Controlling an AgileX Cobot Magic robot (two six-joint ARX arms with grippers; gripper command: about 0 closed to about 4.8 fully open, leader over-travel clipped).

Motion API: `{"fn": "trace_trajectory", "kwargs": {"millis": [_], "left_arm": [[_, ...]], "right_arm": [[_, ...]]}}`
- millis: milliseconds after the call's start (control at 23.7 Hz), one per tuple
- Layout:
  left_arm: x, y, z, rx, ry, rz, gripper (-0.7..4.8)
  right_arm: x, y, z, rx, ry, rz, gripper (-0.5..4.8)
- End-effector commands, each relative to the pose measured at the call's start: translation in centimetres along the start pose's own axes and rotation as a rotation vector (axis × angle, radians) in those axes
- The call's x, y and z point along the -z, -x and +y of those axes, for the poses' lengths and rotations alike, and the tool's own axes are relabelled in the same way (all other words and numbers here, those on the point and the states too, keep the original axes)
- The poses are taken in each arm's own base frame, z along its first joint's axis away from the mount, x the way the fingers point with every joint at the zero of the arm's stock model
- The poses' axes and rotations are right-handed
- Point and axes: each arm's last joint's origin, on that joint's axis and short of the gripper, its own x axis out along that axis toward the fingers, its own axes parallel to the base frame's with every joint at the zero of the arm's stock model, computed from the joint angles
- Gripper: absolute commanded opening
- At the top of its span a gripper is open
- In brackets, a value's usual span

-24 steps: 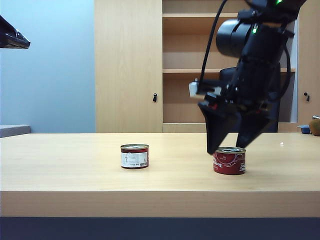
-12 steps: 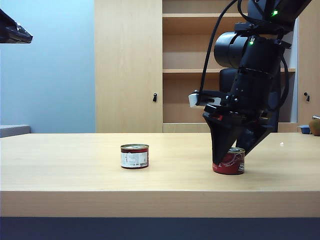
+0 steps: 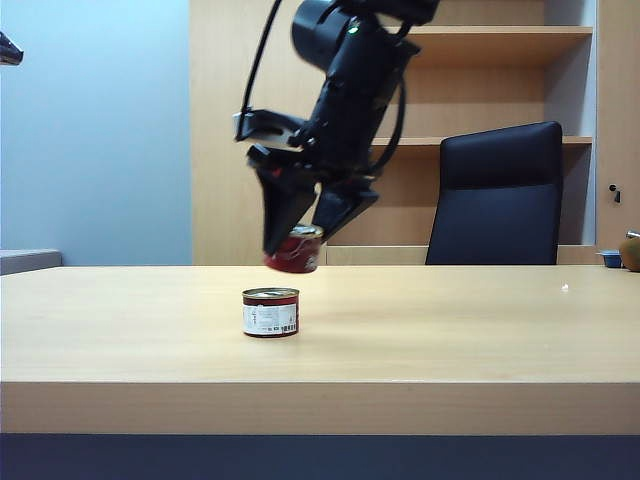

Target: Stack a can of tomatoes on the right onto the can of tomatoes on the left.

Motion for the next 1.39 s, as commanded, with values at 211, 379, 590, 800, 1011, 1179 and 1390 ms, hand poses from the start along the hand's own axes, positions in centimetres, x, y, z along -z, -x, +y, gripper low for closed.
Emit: {"fn": "trace_trajectory", "kwargs": {"millis": [211,379,590,800,1011,1179,1390], "left_arm": [[-0.1,0.3,-0.3,0.004,-0.008,-0.006,-0.02],[0.0,0.3,-0.3,0.004,0.001,0.002,-0.02],[0.0,0.3,-0.3,0.003,0.000,0.002,-0.01],[-0.3,0.3,-0.2,-0.044,-0.021,-0.023,-0.02],[-1.0,1.3,-0.3,-0.354,-0.064,-0.165,-0.01],[-0.9,2.1,-0.8,-0.431,-0.147,-0.310,-0.02],[0.0,2.1,-0.8,-0.413,-0.187,-0.390,-0.02]], "right_arm": [[-0.7,-2.3,1.2,-0.013,0.027,0.003,2.93],[-0.9,-2.3,1.0,-0.010,0.026,-0.011,4.40],[-2.9,1.7,0.9,-0.005,0.010,-0.030,4.79],[-3.5,10.6,1.7,0.019,0.026,-0.160,-0.09],[0.8,19.3,2.6,0.187,-0.041,-0.640,-0.09],[7.4,21.5,3.3,0.303,-0.134,-0.916,-0.09],[13.8,23.4,4.0,0.504,-0.305,-1.147,-0.08]]}}
